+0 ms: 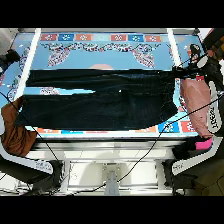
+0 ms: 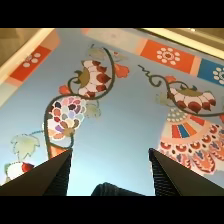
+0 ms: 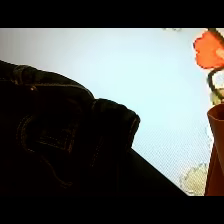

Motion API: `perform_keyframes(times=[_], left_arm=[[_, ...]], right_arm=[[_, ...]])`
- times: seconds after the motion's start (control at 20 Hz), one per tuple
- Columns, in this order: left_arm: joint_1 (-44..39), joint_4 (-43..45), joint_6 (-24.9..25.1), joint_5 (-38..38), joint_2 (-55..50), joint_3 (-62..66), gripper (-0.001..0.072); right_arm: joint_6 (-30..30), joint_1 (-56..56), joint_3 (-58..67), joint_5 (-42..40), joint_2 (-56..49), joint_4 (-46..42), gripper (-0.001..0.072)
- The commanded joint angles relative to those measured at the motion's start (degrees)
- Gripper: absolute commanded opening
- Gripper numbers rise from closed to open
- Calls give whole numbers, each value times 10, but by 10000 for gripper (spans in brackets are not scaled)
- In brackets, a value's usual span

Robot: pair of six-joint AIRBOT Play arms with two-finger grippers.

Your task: Fold the clothes and pants, and hang the long-sleeved shirts on hangers.

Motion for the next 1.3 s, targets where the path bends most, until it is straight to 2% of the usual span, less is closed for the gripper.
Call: perform_keyframes(times=[0.0,0.1,0.2,0.3,0.55,0.6,0.65,0.7,0.95,1.1,1.2,1.25], left_arm=[[10,-3,-54,-81,-6,0,559],[29,-3,-113,-173,-24,0,561],[47,-3,-123,-262,-47,0,563],[58,-3,-123,-317,-62,0,564],[63,-3,-118,-314,-67,0,563],[64,-3,-118,-314,-67,0,563],[64,-3,-118,-314,-65,0,563],[64,-3,-111,-314,-60,0,562],[66,-3,-28,-314,23,0,562],[79,-3,17,-314,102,0,557],[96,-3,28,-311,155,0,467],[106,-3,28,-312,179,0,467]], right_arm=[[0,0,0,0,0,2,34],[0,0,0,0,0,2,33],[0,0,0,0,0,2,34],[0,0,0,1,0,2,33],[0,0,0,1,0,1,36],[0,0,0,0,0,0,76],[-1,0,0,-1,0,-3,234],[-2,0,0,0,0,-8,334],[-2,-1,3,27,42,-24,334],[-8,-2,3,60,96,-65,331],[-49,-2,1,100,141,-83,324],[-66,-2,-3,124,165,-91,324]])
